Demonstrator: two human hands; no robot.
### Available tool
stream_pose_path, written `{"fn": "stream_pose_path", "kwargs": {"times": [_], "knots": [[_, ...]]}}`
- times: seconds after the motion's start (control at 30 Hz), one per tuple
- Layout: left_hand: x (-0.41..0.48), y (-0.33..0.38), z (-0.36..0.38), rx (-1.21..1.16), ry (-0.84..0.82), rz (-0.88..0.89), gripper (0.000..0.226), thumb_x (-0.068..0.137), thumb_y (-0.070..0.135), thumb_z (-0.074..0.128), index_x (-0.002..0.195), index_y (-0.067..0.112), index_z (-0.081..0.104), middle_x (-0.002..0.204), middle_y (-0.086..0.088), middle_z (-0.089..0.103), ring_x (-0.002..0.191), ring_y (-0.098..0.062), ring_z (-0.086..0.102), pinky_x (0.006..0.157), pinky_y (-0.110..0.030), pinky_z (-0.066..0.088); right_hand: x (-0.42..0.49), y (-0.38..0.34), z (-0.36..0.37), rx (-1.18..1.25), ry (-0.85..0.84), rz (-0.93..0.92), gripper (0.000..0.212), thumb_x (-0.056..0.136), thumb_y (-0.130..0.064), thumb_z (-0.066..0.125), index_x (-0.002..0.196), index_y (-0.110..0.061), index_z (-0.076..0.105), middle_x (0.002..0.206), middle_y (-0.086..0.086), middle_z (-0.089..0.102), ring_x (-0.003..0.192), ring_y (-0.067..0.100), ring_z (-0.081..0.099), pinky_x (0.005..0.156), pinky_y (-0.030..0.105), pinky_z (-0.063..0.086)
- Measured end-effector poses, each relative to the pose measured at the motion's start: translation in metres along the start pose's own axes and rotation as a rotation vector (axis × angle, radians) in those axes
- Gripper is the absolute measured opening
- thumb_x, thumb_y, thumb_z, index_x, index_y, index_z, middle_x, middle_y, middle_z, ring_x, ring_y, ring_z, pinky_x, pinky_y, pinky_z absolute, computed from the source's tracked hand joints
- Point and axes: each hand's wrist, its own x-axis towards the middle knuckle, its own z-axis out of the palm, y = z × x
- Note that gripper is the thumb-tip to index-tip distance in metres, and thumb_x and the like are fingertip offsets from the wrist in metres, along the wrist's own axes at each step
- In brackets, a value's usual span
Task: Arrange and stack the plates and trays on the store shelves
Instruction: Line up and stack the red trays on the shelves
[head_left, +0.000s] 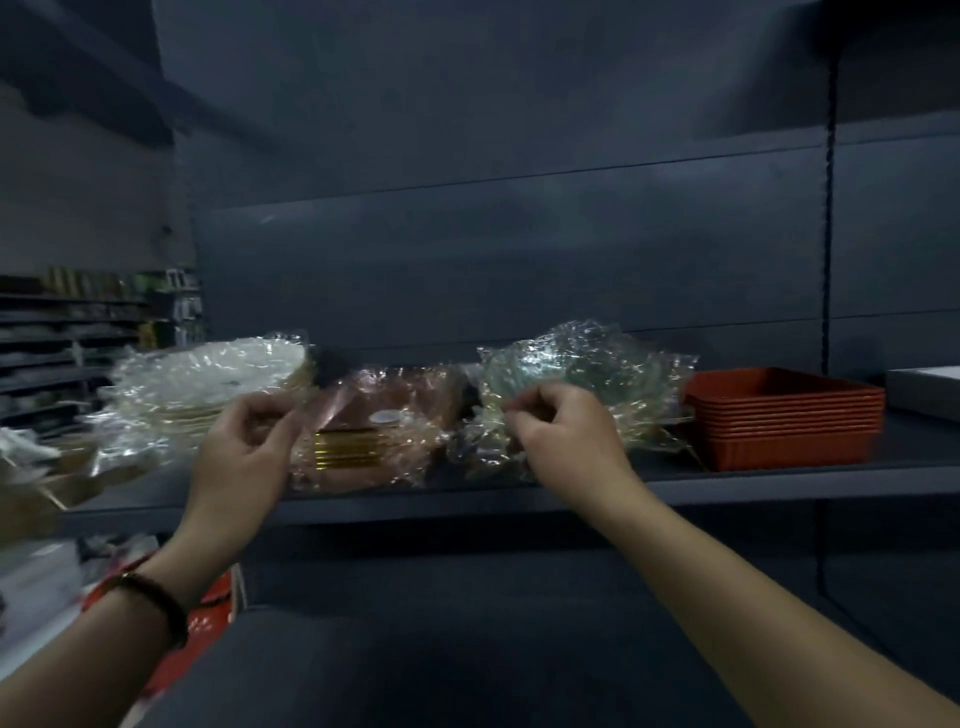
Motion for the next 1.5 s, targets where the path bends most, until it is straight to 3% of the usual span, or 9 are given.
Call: {"fn": "stream_pose_path", "kwargs": {"times": [0.2,0.37,0.53,0.73,0.87,1.0,1.13,1.33,1.5], "knots": [[0.022,-0.054,-0.018,-0.056,0.021,-0.136,0.009,0.106,0.025,0.061,0.113,0.02,0.065,0.107,-0.002,0.068,0.1,-0.019,0.059,0.088,-0.034,0.046,-0.003,0.009,0.083,0.24,-0.163,0.228,0.012,0.096,-0.014,0.07,0.107,-0.019,0.071,0.108,0.011,0.075,0.094,0.027,0.076,0.09,0.055,0.062],[0.039,-0.09,-0.009,-0.081,-0.16,-0.311,0.05,0.102,0.057,0.059,0.134,0.02,0.067,0.127,-0.003,0.072,0.122,-0.026,0.064,0.117,-0.054,0.044,-0.003,0.002,0.124,0.372,-0.204,0.306,0.026,0.082,-0.019,0.079,0.106,-0.023,0.069,0.109,-0.002,0.077,0.105,0.017,0.07,0.091,0.034,0.055],[0.05,-0.099,0.005,-0.31,-0.213,-0.42,0.044,0.105,0.054,0.056,0.114,0.016,0.078,0.096,-0.012,0.08,0.088,-0.025,0.063,0.085,-0.044,0.047,0.0,-0.004,0.148,0.443,-0.124,0.325,0.047,0.092,-0.018,0.076,0.129,-0.019,0.047,0.117,-0.004,0.064,0.104,0.006,0.06,0.076,0.022,0.042],[0.056,-0.105,0.005,-0.354,-0.251,-0.443,0.057,0.085,0.075,0.06,0.123,0.036,0.076,0.122,0.0,0.079,0.113,-0.03,0.07,0.105,-0.052,0.05,0.001,0.0,0.161,0.616,-0.008,0.373,0.052,0.095,-0.023,0.072,0.131,-0.022,0.034,0.117,-0.004,0.058,0.102,0.006,0.054,0.081,0.028,0.041],[0.06,-0.11,0.006,-0.395,-0.242,-0.452,0.053,0.077,0.074,0.065,0.106,0.033,0.082,0.1,-0.012,0.071,0.093,-0.027,0.06,0.085,-0.046,0.045,0.006,-0.004,0.166,0.751,0.043,0.412,0.057,0.091,-0.035,0.074,0.131,-0.025,0.035,0.125,-0.001,0.057,0.11,0.012,0.053,0.094,0.039,0.035],[0.057,-0.102,0.007,-0.408,-0.284,-0.45,0.056,0.073,0.074,0.071,0.104,0.03,0.084,0.097,-0.013,0.069,0.091,-0.027,0.057,0.083,-0.046,0.041,0.004,-0.004,0.169,0.816,0.048,0.391,0.063,0.093,-0.031,0.073,0.136,-0.03,0.027,0.12,-0.008,0.053,0.108,0.011,0.051,0.1,0.039,0.031],[0.063,-0.106,0.007,-0.395,-0.268,-0.477,0.028,0.096,0.045,0.068,0.095,0.022,0.084,0.094,-0.016,0.07,0.089,-0.029,0.06,0.083,-0.045,0.04,0.005,-0.002,0.166,0.756,-0.006,0.349,0.049,0.096,-0.022,0.069,0.134,-0.033,0.041,0.118,-0.013,0.06,0.104,0.004,0.054,0.092,0.033,0.034],[0.061,-0.115,0.011,-0.25,-0.221,-0.38,0.041,0.086,0.061,0.064,0.098,0.027,0.084,0.094,-0.009,0.082,0.087,-0.03,0.074,0.09,-0.046,0.058,0.007,0.001,0.161,0.705,0.021,0.37,0.031,0.091,-0.022,0.071,0.121,-0.026,0.063,0.119,-0.007,0.073,0.114,0.012,0.063,0.085,0.026,0.042],[0.052,-0.102,0.024,-0.338,-0.26,-0.419,0.033,0.104,0.032,0.064,0.092,0.009,0.082,0.09,-0.017,0.073,0.085,-0.027,0.063,0.076,-0.04,0.049,0.0,-0.001,0.149,0.658,0.022,0.308,0.037,0.087,-0.027,0.073,0.122,-0.023,0.06,0.123,-0.006,0.07,0.111,0.009,0.065,0.084,0.022,0.041]]}}
